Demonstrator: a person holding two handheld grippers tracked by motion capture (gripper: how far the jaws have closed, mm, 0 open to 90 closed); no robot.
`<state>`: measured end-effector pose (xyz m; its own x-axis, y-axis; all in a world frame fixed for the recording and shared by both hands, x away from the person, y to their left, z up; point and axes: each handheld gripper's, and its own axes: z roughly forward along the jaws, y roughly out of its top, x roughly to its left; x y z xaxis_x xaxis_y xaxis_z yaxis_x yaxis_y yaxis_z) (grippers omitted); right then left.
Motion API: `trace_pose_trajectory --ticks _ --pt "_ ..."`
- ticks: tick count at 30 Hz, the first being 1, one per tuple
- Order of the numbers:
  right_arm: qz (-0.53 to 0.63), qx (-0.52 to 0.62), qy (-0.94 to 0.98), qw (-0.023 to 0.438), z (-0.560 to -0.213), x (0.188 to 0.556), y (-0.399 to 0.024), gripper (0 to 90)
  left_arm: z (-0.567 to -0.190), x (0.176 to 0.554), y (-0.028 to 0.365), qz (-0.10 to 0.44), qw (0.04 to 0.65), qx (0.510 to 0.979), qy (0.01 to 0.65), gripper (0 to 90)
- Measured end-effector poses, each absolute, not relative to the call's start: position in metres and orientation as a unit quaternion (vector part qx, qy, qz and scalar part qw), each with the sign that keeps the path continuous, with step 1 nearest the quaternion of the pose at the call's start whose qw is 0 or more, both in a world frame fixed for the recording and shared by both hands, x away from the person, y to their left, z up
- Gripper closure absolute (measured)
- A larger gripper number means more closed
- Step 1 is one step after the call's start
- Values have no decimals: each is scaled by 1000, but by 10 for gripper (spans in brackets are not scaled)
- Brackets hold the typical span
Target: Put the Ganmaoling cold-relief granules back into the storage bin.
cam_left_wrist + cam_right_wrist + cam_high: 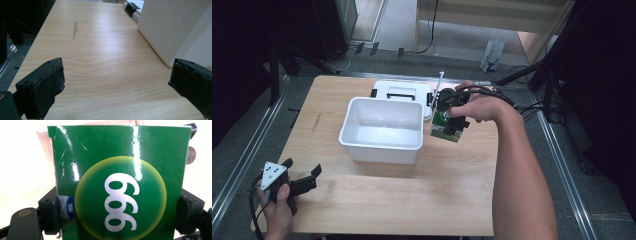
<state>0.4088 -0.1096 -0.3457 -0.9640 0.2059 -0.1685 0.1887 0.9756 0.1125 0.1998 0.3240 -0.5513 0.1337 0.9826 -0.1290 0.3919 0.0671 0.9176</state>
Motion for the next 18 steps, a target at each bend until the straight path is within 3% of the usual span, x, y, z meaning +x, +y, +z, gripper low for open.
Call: trace_pose_trajectory --ticks 18 --pt "45 65 993 87 -319 409 -52 164 -551 200 325 323 455 600 573 1"
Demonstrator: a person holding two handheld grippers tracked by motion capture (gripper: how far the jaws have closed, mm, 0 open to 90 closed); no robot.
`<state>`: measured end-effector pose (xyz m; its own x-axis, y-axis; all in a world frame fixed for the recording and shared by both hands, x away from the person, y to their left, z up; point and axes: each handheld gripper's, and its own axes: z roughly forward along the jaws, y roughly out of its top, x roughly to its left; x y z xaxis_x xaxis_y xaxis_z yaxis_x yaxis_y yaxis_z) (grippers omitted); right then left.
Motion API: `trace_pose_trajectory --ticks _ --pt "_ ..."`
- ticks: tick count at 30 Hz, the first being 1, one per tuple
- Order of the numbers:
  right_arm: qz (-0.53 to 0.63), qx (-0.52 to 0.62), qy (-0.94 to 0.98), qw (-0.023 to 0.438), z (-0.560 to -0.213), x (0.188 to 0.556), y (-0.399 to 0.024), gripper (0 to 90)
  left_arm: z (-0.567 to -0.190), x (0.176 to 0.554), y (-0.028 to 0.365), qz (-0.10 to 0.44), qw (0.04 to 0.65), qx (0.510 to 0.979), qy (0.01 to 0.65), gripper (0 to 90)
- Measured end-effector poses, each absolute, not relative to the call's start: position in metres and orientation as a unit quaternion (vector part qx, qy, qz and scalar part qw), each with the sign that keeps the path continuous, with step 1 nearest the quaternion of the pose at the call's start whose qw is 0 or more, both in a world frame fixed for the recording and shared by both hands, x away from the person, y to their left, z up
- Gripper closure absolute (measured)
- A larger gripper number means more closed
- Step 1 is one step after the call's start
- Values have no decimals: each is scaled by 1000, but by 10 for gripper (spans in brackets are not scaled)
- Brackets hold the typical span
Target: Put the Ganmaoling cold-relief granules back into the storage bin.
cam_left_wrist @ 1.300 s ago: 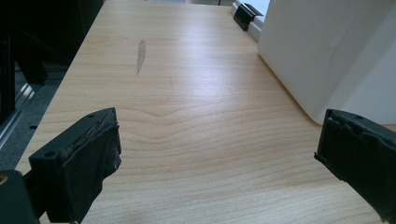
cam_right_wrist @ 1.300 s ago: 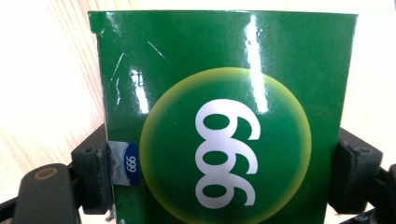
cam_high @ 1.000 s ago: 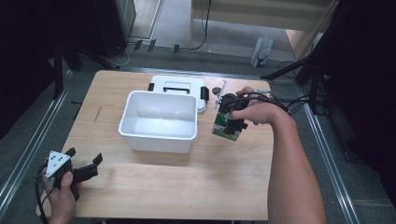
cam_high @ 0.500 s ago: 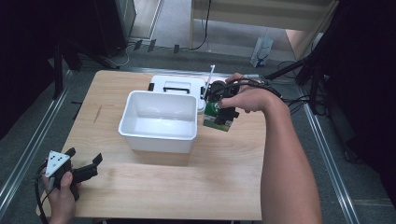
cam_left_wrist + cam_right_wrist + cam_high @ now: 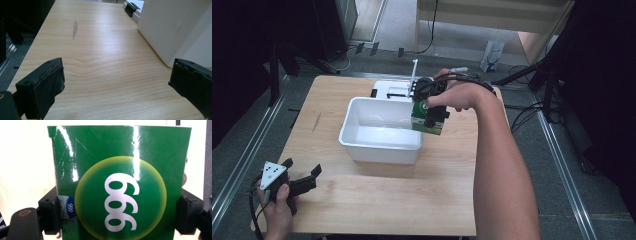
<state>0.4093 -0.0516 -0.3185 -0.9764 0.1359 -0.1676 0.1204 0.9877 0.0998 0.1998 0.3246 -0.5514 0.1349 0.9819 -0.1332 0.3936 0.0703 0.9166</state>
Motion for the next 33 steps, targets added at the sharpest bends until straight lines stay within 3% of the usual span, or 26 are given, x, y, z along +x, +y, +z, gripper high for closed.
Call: trace_pose_trajectory --ticks 16,33 --pt "53 39 995 76 -332 408 -4 162 -551 200 324 322 453 603 572 1" --pt "52 23 996 67 -367 413 5 161 -551 200 325 320 458 599 574 1"
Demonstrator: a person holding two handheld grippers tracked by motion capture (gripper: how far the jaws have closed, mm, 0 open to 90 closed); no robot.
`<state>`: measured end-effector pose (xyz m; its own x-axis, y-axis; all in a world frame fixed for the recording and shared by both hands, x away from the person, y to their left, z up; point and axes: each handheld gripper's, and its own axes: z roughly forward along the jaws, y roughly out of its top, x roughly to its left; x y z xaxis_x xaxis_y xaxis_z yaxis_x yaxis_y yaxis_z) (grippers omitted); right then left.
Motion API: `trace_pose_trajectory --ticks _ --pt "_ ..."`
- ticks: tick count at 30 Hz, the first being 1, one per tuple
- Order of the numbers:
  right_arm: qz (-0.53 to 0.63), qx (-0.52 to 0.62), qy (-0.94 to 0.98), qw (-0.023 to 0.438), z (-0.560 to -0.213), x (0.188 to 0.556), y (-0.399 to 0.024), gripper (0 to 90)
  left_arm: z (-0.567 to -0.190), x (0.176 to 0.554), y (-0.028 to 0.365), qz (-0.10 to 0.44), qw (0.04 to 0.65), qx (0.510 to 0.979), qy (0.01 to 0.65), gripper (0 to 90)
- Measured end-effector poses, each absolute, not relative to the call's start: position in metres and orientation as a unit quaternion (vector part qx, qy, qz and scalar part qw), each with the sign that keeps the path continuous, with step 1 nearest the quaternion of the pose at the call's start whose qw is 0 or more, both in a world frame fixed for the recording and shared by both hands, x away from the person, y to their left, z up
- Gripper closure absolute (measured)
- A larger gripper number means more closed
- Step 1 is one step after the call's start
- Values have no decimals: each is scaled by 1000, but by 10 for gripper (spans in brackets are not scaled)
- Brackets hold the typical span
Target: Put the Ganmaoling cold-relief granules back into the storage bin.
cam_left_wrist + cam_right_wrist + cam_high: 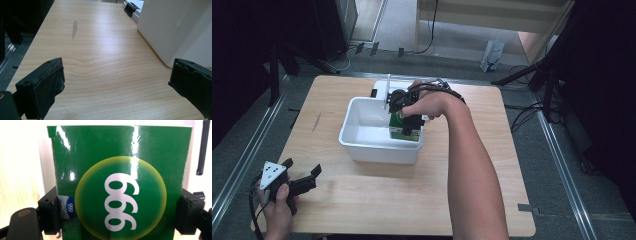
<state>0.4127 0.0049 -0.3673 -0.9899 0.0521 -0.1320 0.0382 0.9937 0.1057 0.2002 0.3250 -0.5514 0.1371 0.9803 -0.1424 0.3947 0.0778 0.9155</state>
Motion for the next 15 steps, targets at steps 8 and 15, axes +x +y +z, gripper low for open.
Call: trace_pose_trajectory --ticks 8,15 --pt "57 8 996 73 -384 415 2 160 -551 200 325 320 458 600 573 0" --pt "56 11 996 63 -406 418 1 159 -552 200 325 320 459 599 573 1"
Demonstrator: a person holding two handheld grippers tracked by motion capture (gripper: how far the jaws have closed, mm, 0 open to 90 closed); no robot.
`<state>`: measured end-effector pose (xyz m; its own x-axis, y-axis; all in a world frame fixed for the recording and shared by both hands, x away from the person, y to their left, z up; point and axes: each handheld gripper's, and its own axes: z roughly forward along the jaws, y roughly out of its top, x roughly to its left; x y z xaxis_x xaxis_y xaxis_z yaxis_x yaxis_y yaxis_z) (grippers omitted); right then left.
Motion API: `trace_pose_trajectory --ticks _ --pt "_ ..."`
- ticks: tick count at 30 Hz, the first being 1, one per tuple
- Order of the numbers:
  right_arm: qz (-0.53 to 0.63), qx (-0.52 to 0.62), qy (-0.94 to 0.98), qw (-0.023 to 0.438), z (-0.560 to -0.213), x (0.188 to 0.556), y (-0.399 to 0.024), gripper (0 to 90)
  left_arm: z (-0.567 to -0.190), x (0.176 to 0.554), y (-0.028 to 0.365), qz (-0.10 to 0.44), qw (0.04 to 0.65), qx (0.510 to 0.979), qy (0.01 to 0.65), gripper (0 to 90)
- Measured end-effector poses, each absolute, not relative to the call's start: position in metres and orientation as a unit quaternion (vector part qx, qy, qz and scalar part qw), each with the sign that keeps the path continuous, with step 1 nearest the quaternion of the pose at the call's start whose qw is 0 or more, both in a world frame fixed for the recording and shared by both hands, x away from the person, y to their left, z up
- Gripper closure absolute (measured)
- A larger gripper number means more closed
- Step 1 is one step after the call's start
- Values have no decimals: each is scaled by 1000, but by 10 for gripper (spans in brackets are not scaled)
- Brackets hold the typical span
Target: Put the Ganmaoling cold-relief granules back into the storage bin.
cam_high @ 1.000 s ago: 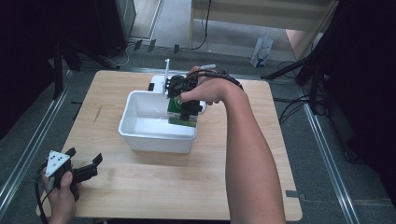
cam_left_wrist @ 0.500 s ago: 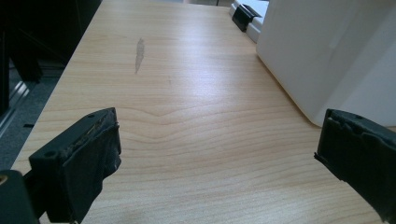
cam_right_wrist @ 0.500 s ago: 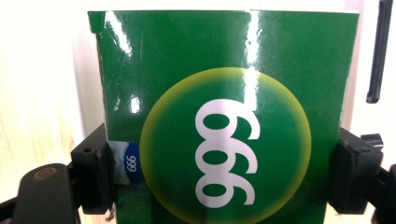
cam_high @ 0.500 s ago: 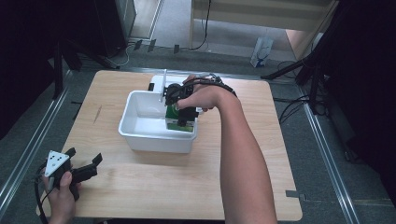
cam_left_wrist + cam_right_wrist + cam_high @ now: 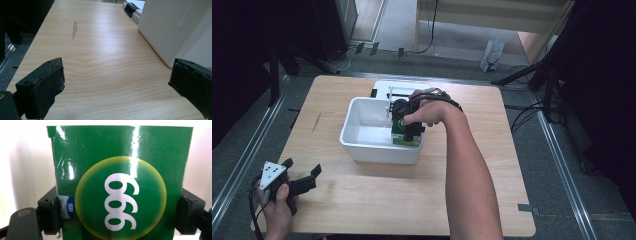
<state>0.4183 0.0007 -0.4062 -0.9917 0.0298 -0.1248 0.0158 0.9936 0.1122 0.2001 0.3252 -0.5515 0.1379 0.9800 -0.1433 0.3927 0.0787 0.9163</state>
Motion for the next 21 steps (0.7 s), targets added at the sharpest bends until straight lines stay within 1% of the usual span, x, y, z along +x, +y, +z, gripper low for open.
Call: trace_pose_trajectory --ticks 12,19,21 --pt "42 17 997 63 -431 421 2 156 -552 200 325 321 460 597 574 1" --pt "27 19 998 56 -438 419 3 142 -552 200 325 320 460 597 574 1" --pt "23 18 998 61 -439 419 2 143 -552 200 325 320 460 598 574 1"
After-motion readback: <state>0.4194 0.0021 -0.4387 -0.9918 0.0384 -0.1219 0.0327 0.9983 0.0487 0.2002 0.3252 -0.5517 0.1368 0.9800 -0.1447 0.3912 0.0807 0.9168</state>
